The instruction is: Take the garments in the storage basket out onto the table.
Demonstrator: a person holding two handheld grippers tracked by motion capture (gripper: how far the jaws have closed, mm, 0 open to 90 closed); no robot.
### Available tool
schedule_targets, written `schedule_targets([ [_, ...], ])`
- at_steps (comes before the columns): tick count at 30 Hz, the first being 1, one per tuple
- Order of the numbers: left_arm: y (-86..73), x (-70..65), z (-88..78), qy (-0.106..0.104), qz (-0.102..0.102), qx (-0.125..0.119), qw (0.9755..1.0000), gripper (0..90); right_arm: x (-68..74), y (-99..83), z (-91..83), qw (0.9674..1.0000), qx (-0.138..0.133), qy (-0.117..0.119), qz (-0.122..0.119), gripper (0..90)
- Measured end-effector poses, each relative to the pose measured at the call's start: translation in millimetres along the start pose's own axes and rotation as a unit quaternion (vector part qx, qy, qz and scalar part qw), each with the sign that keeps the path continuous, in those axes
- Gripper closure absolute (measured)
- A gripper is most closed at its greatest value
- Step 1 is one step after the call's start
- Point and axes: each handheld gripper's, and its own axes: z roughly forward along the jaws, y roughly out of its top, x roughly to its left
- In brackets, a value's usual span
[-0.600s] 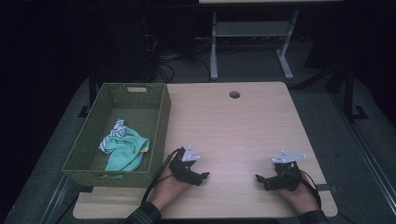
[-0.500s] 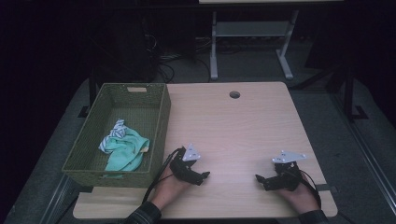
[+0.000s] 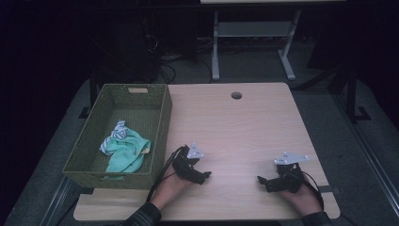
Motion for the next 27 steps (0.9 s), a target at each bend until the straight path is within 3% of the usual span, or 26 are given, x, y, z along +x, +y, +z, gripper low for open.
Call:
schedule_targets([
  [7,1.2,2.0,-0.6,-0.003,-0.001,0.009,1.0,13.9,0.0,0.0,0.1,1.0,0.0,0.001,0.0,1.3],
  [10,3.1,3.2,-1.5,0.006,0.003,0.013,0.9999,13.9,-0.2,-0.1,0.1,1.0,-0.001,0.001,-0.001,1.3],
  [16,3.4,4.3,-1.5,-0.006,-0.009,0.02,0.9997,14.0,-1.2,-0.2,0.2,1.0,-0.001,-0.004,-0.001,1.3],
  [27,9.1,6.0,-7.6,-0.006,-0.009,0.012,0.9999,13.9,-0.9,-0.1,0.1,1.0,-0.001,-0.004,0.0,1.3],
])
